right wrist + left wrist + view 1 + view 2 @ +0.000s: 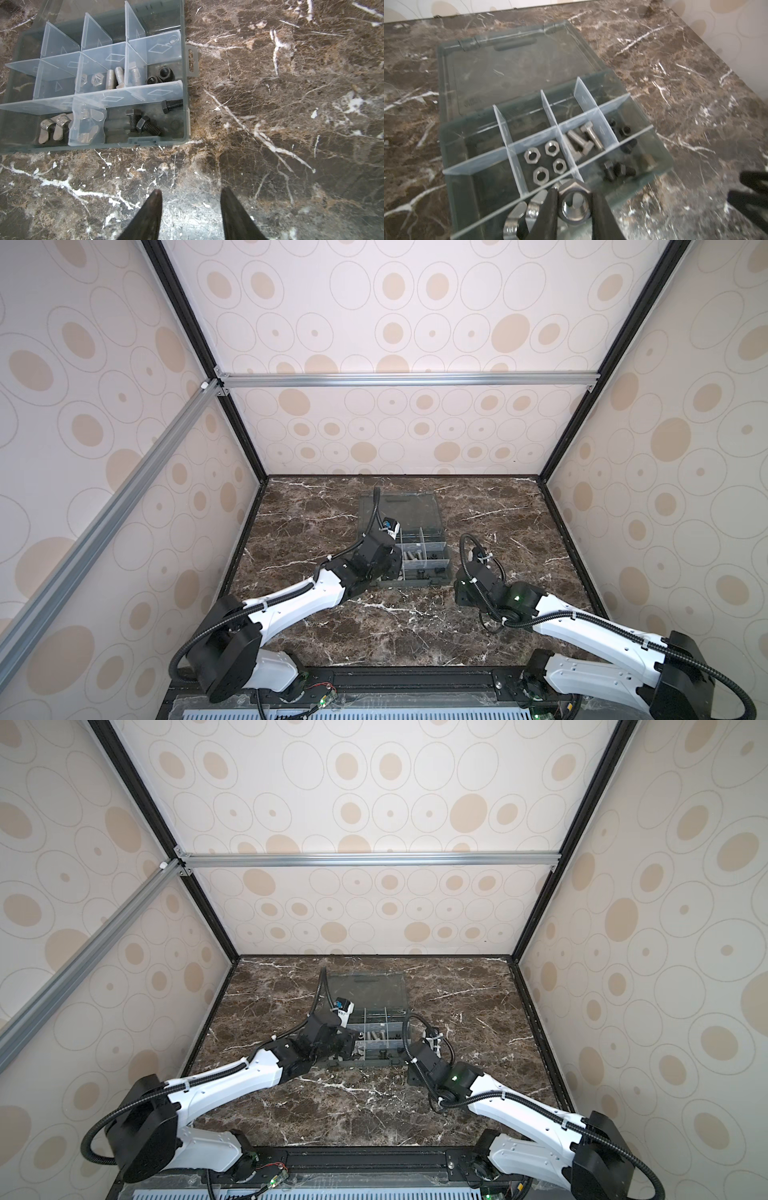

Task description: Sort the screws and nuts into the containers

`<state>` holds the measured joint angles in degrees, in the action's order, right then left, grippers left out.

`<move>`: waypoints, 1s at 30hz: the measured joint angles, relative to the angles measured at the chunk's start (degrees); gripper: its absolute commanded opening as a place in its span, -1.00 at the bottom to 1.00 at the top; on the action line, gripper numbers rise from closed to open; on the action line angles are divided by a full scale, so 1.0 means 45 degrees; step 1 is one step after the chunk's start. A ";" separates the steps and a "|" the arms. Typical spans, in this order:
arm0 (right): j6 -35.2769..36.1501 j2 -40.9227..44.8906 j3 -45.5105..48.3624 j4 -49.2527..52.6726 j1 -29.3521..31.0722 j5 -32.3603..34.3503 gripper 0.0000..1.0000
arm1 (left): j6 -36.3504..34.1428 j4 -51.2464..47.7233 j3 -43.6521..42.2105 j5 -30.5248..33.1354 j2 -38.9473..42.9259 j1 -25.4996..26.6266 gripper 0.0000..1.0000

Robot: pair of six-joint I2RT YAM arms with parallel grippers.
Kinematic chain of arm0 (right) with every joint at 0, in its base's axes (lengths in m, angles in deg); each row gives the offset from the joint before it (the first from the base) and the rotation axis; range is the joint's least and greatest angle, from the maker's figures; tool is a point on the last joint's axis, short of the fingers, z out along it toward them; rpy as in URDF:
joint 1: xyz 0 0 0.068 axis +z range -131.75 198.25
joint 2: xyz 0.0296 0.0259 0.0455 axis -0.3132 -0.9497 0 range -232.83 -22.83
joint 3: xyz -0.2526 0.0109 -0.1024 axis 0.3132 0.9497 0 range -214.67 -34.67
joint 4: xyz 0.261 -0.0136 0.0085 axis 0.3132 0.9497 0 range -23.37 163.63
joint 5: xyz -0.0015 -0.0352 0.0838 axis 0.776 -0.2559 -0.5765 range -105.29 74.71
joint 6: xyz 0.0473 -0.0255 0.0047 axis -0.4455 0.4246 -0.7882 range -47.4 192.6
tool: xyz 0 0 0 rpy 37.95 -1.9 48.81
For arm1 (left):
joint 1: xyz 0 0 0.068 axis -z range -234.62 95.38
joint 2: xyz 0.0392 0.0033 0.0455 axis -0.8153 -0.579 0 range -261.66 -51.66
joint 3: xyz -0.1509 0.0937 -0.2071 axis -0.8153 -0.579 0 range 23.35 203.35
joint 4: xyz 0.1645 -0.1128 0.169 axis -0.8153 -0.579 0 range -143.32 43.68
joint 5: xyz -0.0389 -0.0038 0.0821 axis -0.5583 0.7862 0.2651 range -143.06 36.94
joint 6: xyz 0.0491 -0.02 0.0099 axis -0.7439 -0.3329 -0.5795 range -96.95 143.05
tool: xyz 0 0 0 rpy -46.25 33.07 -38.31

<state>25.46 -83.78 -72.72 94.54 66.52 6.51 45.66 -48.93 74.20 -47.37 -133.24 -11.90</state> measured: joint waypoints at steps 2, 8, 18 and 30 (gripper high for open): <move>0.0000 0.0000 0.0000 0.0024 0.0000 0.0029 -0.02 | -0.0092 0.0146 0.0340 -0.0107 -0.0787 -0.0432 -0.57; -0.0010 0.0170 0.0000 0.0112 0.0000 0.0126 -0.02 | -0.0301 0.0219 0.0690 -0.0515 -0.2705 -0.1224 -0.31; -0.0053 0.0563 0.0005 0.0214 0.0000 0.0267 -0.02 | -0.0423 0.0670 0.0816 -0.1030 -0.3021 -0.1384 0.02; 0.0121 0.0884 0.0005 0.0374 0.0000 0.0811 0.00 | -0.0427 0.1520 0.0131 -0.0865 -0.0782 -0.1559 0.09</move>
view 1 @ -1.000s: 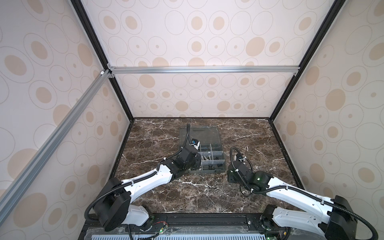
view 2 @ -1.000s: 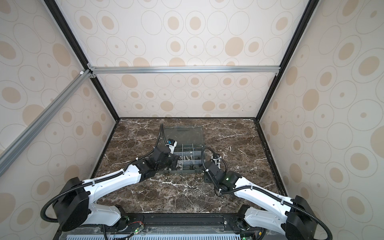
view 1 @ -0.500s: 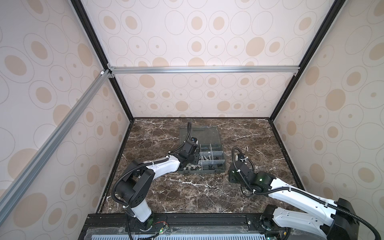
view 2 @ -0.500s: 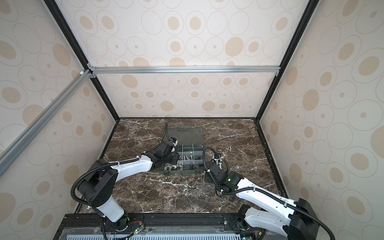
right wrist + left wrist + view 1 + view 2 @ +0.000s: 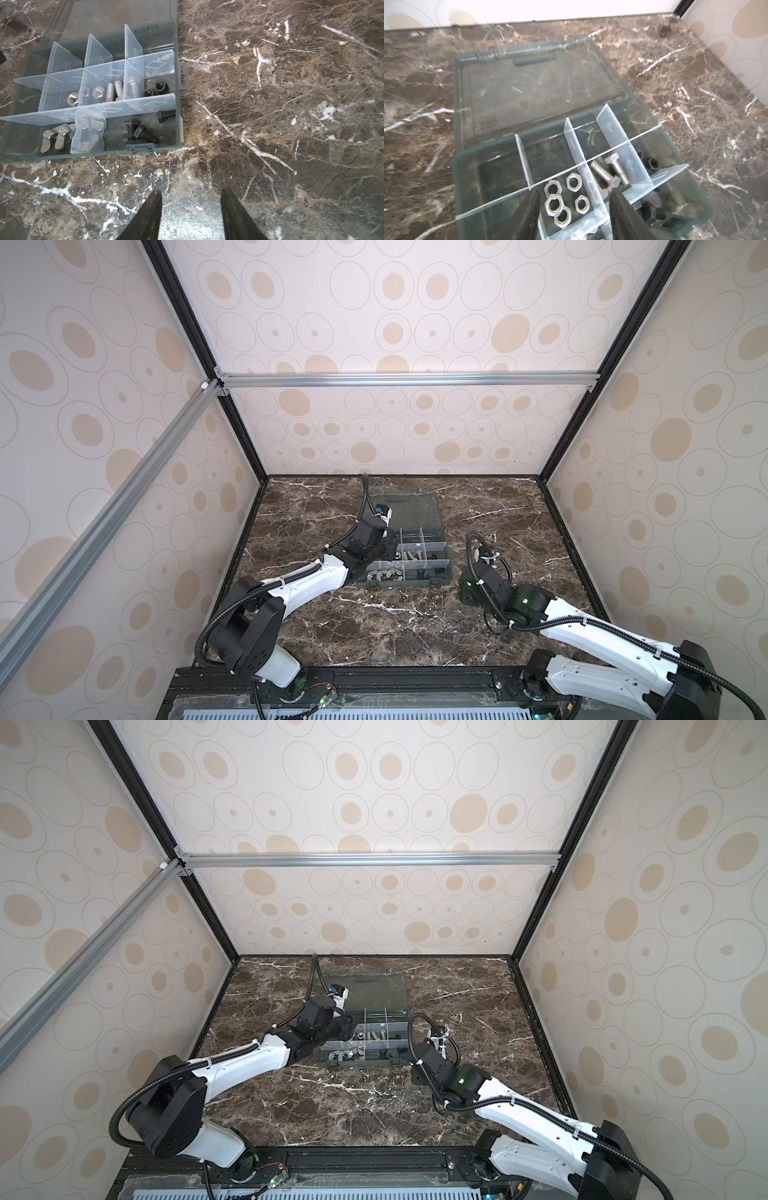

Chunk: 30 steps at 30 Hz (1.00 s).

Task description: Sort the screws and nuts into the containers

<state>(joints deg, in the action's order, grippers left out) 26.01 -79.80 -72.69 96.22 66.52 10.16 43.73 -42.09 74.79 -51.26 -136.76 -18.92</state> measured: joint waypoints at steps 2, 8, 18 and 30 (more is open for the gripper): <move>0.0073 0.0121 0.0000 0.0039 0.0000 0.0107 0.01 | -0.0005 0.0049 -0.0170 0.0117 0.0389 -0.0053 0.10; 0.0272 0.0476 0.0000 0.0257 -0.0005 0.0476 0.02 | -0.0136 0.0257 -0.0656 0.0617 0.1535 -0.0243 0.13; 0.0685 0.0835 -0.0005 0.0549 -0.0005 0.1365 0.04 | -0.0622 0.0869 -0.2569 0.2064 0.4750 -0.0515 0.35; 0.4532 0.1185 -0.1161 0.0010 -0.0801 0.3201 0.40 | -0.2837 0.3181 -0.4668 0.6047 0.7796 -0.0729 0.98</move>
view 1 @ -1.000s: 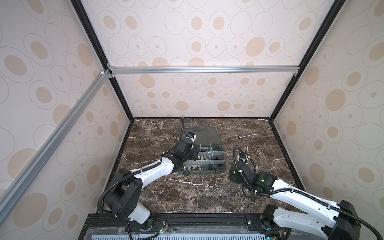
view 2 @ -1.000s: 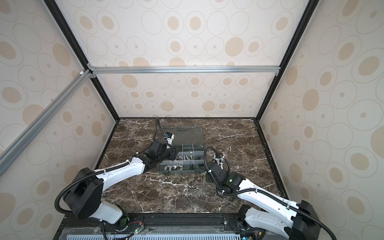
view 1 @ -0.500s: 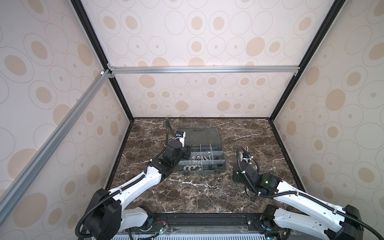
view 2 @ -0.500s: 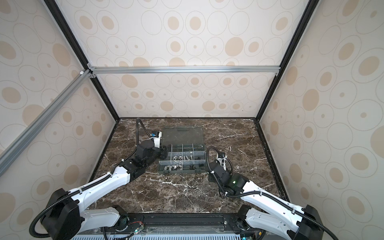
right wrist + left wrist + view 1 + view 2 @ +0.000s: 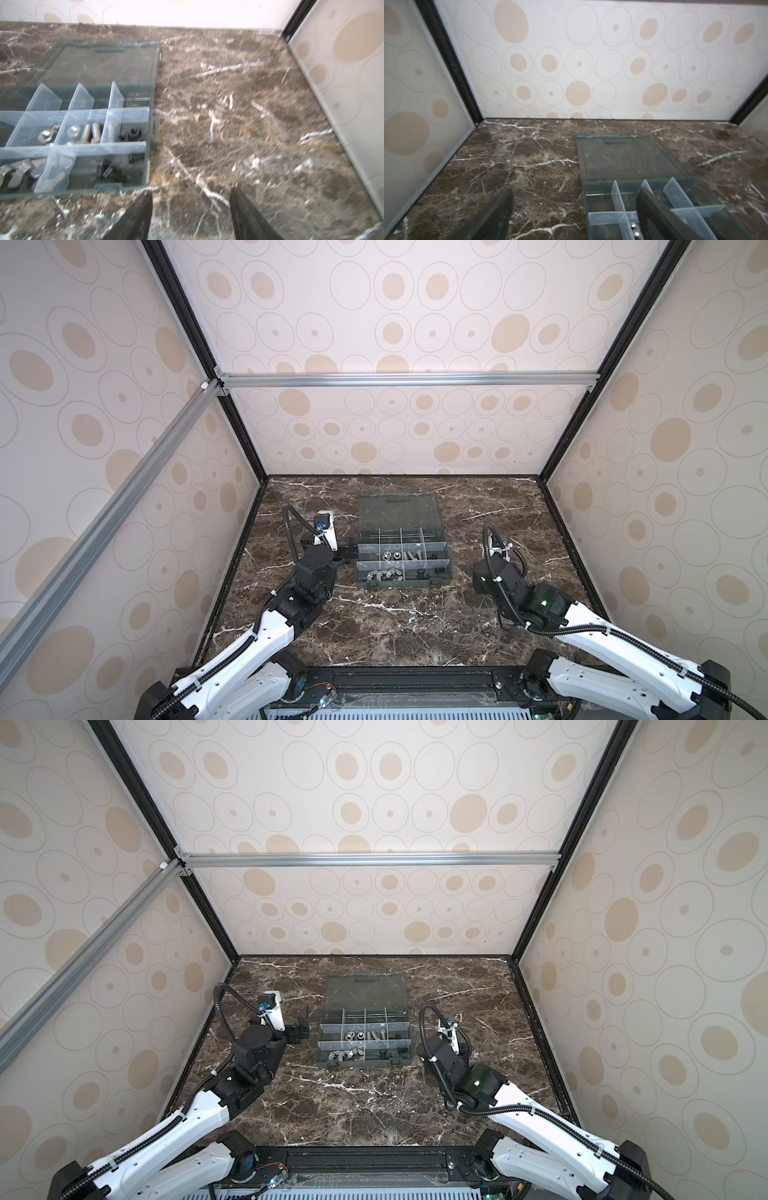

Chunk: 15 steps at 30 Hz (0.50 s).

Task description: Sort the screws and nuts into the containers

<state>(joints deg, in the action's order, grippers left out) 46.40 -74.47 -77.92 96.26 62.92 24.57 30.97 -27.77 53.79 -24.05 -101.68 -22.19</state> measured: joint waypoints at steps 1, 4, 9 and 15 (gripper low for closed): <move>0.0840 -0.0049 -0.0418 -0.0204 -0.0311 0.0117 0.44 | -0.0544 0.0534 -0.0049 0.0374 0.0015 -0.0044 0.98; 0.2880 -0.0306 -0.1651 -0.1098 -0.1195 0.0423 0.60 | -0.1914 0.2093 -0.0039 0.1399 -0.0136 -0.0253 0.98; 0.4459 -0.0291 -0.0908 -0.3619 -0.2249 0.0748 0.88 | -0.3060 0.4687 -0.0602 0.2832 -0.0617 -0.0826 0.98; 0.5717 -0.0680 0.3517 -0.7616 -0.3201 0.0486 0.99 | -0.2914 0.7407 -0.3769 0.5450 -0.2089 -0.1282 0.98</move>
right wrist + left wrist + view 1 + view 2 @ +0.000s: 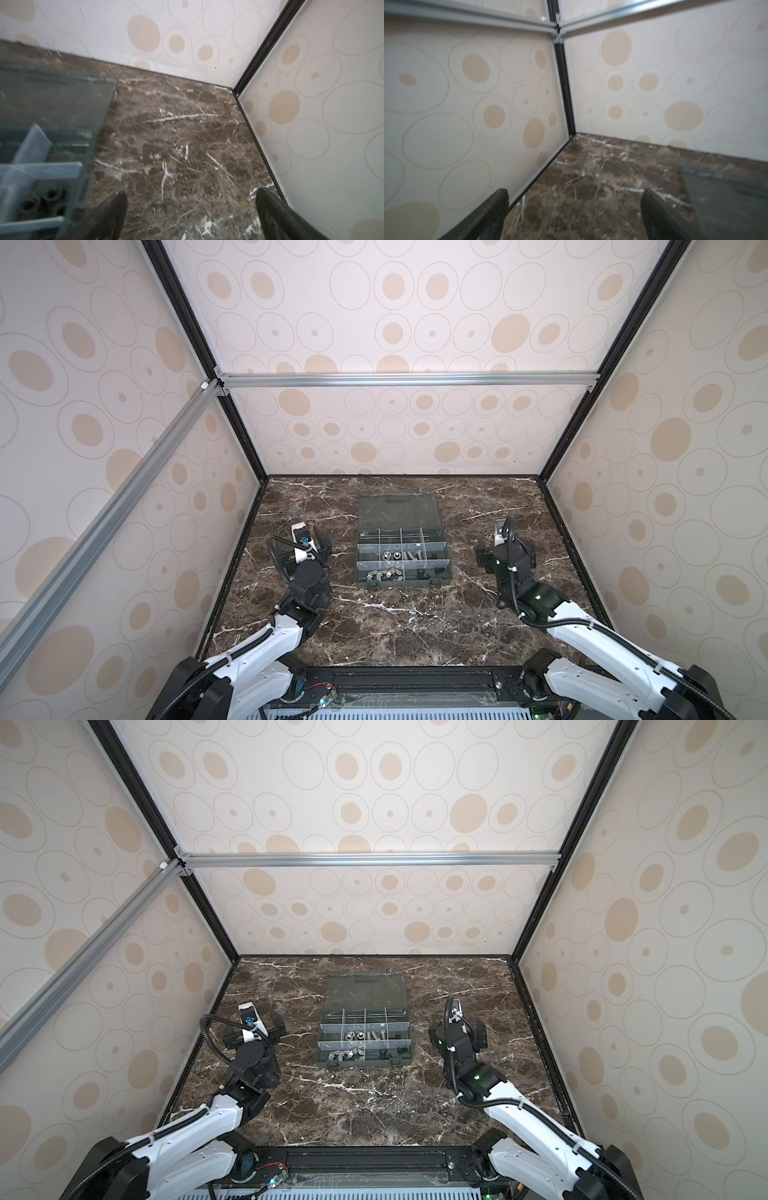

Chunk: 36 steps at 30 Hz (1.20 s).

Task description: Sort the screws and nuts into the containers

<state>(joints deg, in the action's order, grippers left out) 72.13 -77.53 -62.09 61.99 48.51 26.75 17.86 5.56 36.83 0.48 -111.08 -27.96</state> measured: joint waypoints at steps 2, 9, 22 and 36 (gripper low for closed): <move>0.0204 -0.0418 0.0923 -0.1083 -0.0729 -0.0384 0.99 | 0.0330 0.0335 -0.0743 0.0374 -0.0597 -0.0204 0.98; 0.0359 -0.3565 0.1734 -0.5056 -0.2686 -0.1734 1.00 | 0.1302 0.1802 -0.1054 0.1005 -0.3701 -0.0588 0.98; 0.0359 -0.7266 -0.0078 -0.7567 -0.5217 -0.4731 1.00 | -0.0364 0.5838 0.0262 -0.1331 -0.7232 -0.2089 0.98; -0.0398 -0.7397 0.1360 -0.9656 -0.6207 -0.6611 1.00 | 0.1413 0.5455 -0.0253 -0.7698 -0.6858 -0.5105 0.98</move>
<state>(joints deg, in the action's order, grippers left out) 70.33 -110.82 -55.97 18.54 20.58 -3.00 24.22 30.10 35.69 -34.17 -141.94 -50.94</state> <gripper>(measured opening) 0.996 0.990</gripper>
